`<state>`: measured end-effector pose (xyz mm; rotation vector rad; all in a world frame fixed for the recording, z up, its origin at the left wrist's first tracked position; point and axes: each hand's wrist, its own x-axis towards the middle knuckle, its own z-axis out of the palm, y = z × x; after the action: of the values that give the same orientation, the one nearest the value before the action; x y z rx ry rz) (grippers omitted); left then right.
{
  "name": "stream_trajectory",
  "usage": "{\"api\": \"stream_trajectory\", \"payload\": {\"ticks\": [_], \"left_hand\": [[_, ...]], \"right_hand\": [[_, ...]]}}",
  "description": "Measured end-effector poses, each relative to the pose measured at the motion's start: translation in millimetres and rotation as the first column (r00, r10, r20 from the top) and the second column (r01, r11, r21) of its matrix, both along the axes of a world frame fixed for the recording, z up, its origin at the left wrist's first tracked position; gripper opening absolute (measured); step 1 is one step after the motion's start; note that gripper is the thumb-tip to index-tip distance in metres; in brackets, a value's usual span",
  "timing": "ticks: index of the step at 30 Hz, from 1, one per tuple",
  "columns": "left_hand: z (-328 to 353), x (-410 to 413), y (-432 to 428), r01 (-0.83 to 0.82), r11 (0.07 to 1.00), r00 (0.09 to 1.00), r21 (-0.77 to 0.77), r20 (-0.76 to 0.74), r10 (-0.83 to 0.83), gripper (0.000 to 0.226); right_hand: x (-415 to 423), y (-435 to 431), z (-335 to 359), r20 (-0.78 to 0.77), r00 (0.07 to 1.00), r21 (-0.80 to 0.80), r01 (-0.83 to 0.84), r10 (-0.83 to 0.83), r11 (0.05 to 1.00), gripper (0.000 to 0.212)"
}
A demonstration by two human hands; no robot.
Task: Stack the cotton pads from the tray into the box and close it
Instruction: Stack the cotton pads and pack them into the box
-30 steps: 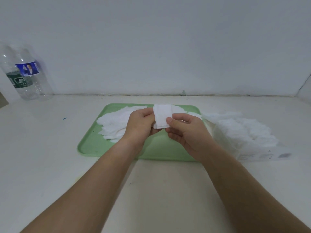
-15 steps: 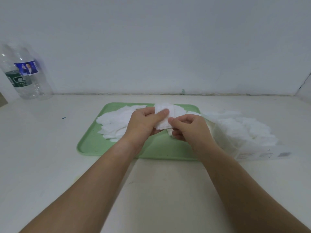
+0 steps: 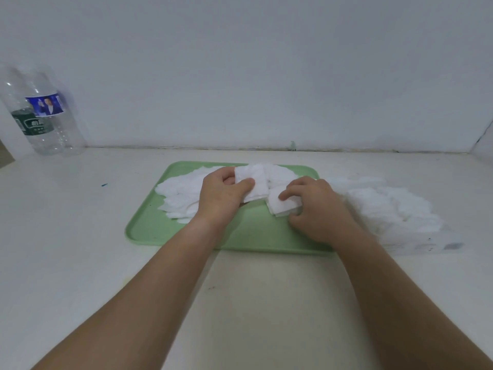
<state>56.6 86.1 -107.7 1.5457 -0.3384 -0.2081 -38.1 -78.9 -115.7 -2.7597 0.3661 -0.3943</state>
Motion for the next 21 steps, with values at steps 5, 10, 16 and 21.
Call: {"api": "stream_trajectory", "payload": {"ticks": [5,10,16,21], "left_hand": [[-1,0,0,0.000,1.000,1.000,0.005,0.016,0.000,0.010],[0,0,1,0.004,1.000,1.000,0.016,0.013,-0.004,0.007],[-1,2,2,-0.011,1.000,1.000,0.015,0.021,0.011,0.013],[-1,1,0,0.014,1.000,1.000,0.000,-0.020,-0.014,0.010]], "right_hand": [[4,3,-5,0.047,0.999,0.008,0.009,-0.009,1.000,0.038],[7,-1,-9,0.126,0.992,0.061,0.009,-0.016,0.998,0.022],[4,1,3,0.434,0.879,0.411,0.003,-0.198,0.912,0.010],[2,5,15,0.404,0.828,0.810,-0.126,-0.389,0.572,0.007]]}}
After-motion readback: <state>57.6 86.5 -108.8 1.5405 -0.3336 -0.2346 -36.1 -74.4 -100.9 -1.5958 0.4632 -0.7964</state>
